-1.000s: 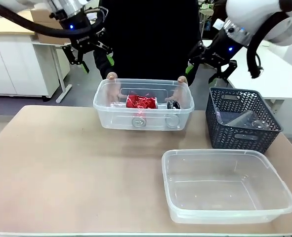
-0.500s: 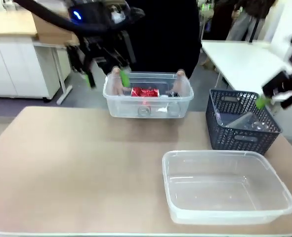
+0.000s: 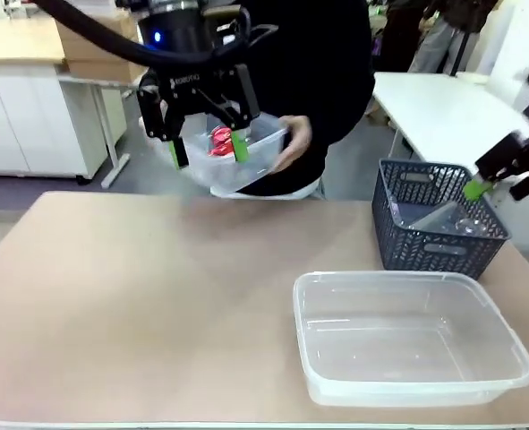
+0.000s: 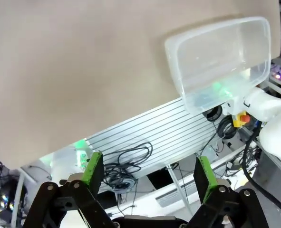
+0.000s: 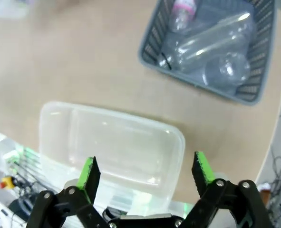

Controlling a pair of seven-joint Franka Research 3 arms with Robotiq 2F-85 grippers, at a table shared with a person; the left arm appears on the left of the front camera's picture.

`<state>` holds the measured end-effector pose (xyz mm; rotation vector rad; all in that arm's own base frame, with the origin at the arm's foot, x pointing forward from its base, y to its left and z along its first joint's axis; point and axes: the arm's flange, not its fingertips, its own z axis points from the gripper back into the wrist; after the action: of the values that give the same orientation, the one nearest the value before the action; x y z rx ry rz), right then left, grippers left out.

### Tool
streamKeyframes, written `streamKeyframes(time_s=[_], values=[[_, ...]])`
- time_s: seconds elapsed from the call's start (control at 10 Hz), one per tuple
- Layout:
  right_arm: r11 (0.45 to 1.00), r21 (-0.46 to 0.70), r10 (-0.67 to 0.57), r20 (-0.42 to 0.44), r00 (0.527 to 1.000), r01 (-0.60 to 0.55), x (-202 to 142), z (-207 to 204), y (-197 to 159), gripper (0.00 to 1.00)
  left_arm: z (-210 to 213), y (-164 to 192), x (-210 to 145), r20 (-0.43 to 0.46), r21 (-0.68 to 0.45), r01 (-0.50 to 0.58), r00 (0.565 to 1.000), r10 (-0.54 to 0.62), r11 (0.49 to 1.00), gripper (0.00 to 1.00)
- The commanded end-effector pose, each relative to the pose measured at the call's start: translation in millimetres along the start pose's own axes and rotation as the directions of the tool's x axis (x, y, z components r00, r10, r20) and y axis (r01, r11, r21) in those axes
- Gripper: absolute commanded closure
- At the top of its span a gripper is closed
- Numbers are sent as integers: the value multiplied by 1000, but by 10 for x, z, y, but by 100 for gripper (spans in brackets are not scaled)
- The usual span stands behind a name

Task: Sort the waste into each basket.
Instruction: Pick up the Organizing box on the right side of the table and lift it.

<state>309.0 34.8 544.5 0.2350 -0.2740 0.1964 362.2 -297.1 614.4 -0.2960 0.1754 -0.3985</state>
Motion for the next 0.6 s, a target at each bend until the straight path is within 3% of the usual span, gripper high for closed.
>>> streamKeyframes(time_s=[0.0, 0.1, 0.3, 0.4, 0.5], values=[[1000, 19, 3, -192, 981, 1, -86, -316, -4, 0, -404, -323, 139, 24, -25, -169, 985, 170, 985, 2], [1000, 14, -8, -273, 962, 12, -247, -549, -5, 0, -781, -613, 150, -22, -88, -265, 964, 265, 960, 2], [1000, 24, -9, -384, 923, 20, -542, -920, 36, 0, -1585, -1009, 48, -45, -9, -347, 937, 347, 938, 2], [999, 42, -3, -404, 915, 22, -599, -1038, 51, 0, -1939, -1098, -13, -161, -2, -342, 928, 337, 940, 2], [1000, 13, -6, -399, 917, 12, -584, -1072, 41, 0, -2091, -1070, -1, -224, -8, -318, 925, 308, 948, 2]])
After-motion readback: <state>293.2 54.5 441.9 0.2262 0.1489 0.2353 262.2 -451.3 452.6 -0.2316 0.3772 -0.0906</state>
